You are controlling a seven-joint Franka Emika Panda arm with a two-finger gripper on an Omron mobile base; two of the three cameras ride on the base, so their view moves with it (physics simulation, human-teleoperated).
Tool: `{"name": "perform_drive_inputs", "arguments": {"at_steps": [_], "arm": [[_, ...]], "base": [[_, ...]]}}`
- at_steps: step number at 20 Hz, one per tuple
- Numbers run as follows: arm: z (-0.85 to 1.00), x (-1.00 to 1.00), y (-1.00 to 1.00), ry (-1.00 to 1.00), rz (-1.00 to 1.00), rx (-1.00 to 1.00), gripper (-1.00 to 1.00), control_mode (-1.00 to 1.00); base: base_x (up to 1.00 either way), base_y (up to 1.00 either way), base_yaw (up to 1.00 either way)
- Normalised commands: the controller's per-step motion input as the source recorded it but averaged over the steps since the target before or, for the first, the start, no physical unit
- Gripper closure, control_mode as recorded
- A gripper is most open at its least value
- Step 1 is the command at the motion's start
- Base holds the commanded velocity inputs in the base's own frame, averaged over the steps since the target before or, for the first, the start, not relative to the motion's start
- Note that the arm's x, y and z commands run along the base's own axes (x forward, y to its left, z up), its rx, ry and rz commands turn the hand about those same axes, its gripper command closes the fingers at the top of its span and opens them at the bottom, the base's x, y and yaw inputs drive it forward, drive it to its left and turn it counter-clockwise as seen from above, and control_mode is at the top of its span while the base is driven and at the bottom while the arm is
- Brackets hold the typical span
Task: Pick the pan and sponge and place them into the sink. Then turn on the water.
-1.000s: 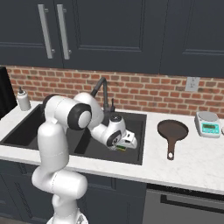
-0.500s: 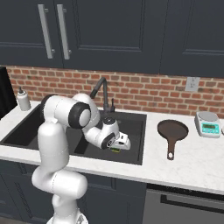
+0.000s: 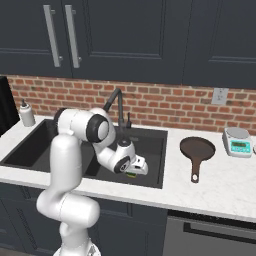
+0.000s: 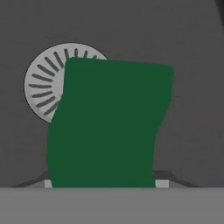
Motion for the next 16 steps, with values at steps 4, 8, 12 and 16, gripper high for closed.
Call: {"name": "perform_drive_inputs", "arguments": {"at_steps": [4, 8, 12, 16], "arm": [[-0.31, 0.1, 0.0, 0.0, 0.0, 0.0, 1.0, -1.0], [-0.3, 0.09, 0.0, 0.0, 0.0, 0.0, 1.0, -1.0], [-0.2, 0.08, 0.0, 0.0, 0.0, 0.0, 1.0, -1.0], [-0.04, 0.0, 0.0, 0.0, 0.0, 0.0, 1.0, -1.0]], "base": [[0.0, 0.0, 0.0], [0.0, 0.0, 0.0], [0.0, 0.0, 0.0], [0.0, 0.0, 0.0]]}}
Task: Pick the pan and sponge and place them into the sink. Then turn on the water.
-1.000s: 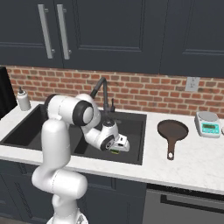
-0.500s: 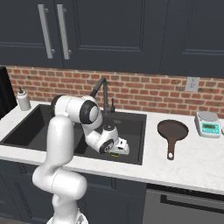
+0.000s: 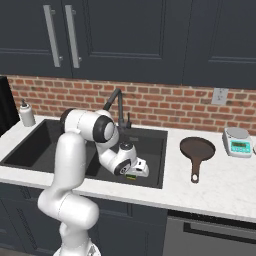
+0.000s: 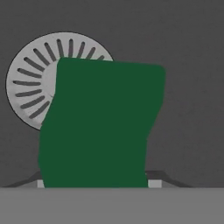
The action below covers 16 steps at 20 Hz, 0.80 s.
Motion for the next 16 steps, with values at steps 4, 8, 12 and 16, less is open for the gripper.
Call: {"name": "perform_drive_inputs", "arguments": {"at_steps": [4, 8, 12, 16], "arm": [[0.0, 0.0, 0.0, 0.0, 0.0, 0.0, -1.0, -1.0], [0.0, 0.0, 0.0, 0.0, 0.0, 0.0, -1.0, -1.0], [0.07, 0.0, 0.0, 0.01, 0.0, 0.0, -1.0, -1.0], [0.31, -0.05, -0.02, 0.0, 0.0, 0.0, -1.0, -1.0]], "base": [[0.0, 0.0, 0.0], [0.0, 0.0, 0.0], [0.0, 0.0, 0.0], [0.0, 0.0, 0.0]]}}
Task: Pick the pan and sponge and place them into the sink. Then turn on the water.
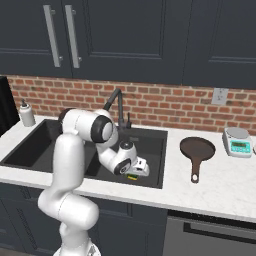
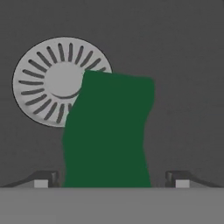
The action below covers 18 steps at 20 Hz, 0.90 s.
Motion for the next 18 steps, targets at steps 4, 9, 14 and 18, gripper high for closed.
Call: {"name": "perform_drive_inputs", "arguments": {"at_steps": [4, 9, 14, 18], "arm": [[0.6, -0.05, 0.0, 0.0, 0.0, 0.0, -1.0, -1.0], [0.75, -0.04, -0.04, 0.01, 0.0, 0.0, -1.0, -1.0], [0.84, -0.07, -0.07, 0.04, 0.0, 0.0, -1.0, -1.0], [0.97, 0.0, 0.0, 0.08, 0.0, 0.0, -1.0, -1.0]], "base": [[0.0, 0.0, 0.0], [0.0, 0.0, 0.0], [0.0, 0.0, 0.0], [0.0, 0.0, 0.0]]}}
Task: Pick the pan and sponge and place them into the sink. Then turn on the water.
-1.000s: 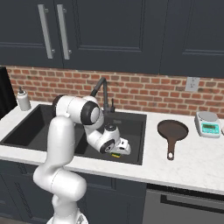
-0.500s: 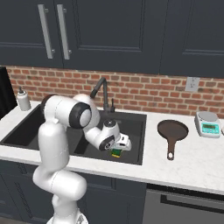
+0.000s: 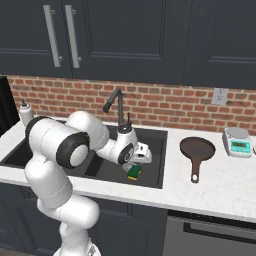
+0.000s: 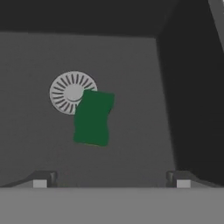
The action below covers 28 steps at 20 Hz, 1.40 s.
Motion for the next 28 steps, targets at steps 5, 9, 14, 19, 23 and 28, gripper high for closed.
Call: {"name": "perform_drive_inputs", "arguments": {"at_steps": [5, 9, 14, 19, 23, 28], "arm": [[1.0, -0.02, -0.01, 0.09, 0.0, 0.0, -1.0, -1.0], [0.89, -0.06, -0.05, 0.14, 0.0, 0.0, -1.0, -1.0], [0.45, -0.08, -0.2, 0.18, 0.0, 0.0, -1.0, -1.0], [0.0, 0.0, -0.21, 0.05, 0.0, 0.0, -1.0, -1.0], [0.0, 0.0, -0.03, 0.0, 0.0, 0.0, -1.0, -1.0], [0.0, 0.0, -0.1, 0.0, 0.0, 0.0, -1.0, -1.0]], "base": [[0.0, 0.0, 0.0], [0.0, 0.0, 0.0], [0.0, 0.0, 0.0], [0.0, 0.0, 0.0], [0.0, 0.0, 0.0], [0.0, 0.0, 0.0]]}}
